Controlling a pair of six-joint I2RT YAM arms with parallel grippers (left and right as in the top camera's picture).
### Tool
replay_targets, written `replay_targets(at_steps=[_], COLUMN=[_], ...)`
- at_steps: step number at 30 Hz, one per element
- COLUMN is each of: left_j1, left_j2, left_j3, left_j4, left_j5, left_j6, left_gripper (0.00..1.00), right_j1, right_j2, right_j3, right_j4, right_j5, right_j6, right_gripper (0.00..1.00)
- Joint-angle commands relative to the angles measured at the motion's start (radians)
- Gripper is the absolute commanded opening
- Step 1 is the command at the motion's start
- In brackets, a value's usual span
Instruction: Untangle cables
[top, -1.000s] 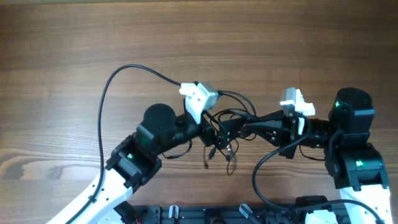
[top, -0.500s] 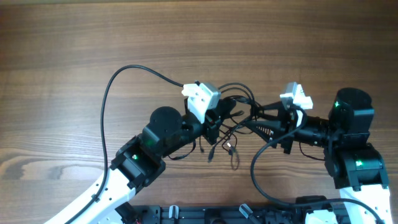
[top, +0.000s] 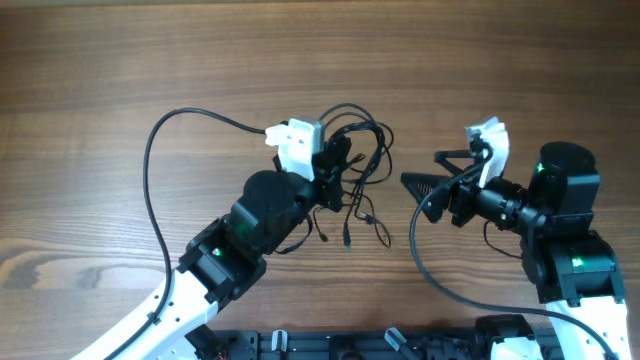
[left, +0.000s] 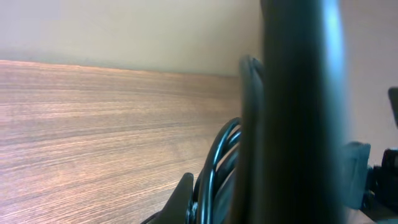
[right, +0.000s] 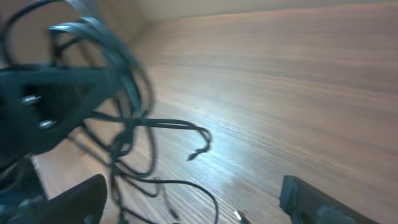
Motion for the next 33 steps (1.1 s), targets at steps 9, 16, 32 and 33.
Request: replay_targets(at_steps=[9,16,32,33], left_j1=[0.002,0.002,0.012,0.013], left_j2=[-0.002,0.005,0.019,0.019], left_j3=[0.009,0.009,0.009,0.009], left_j4=[0.034,0.13,0.069,0.07], left_j5=[-0.045,0.131,0.146,0.157], left_j6=[-0.122,-0.148,-0.06,-0.06], left_gripper=[0.04,0.04,0.04,0.04], right_j1=[0.0,0.0,0.0,0.0], right_j2=[0.0,0.0,0.0,0.0], right_j3=[0.023,0.023,0.023,0.023], right_j4=[-0.01,0.002,0.012,0.012], right_j5=[0.039,-0.074,0.08,0.103], right_j6=[0.05,-0.014,0.115,0.135], right_gripper=[0.95,0.94,0.93,0.91])
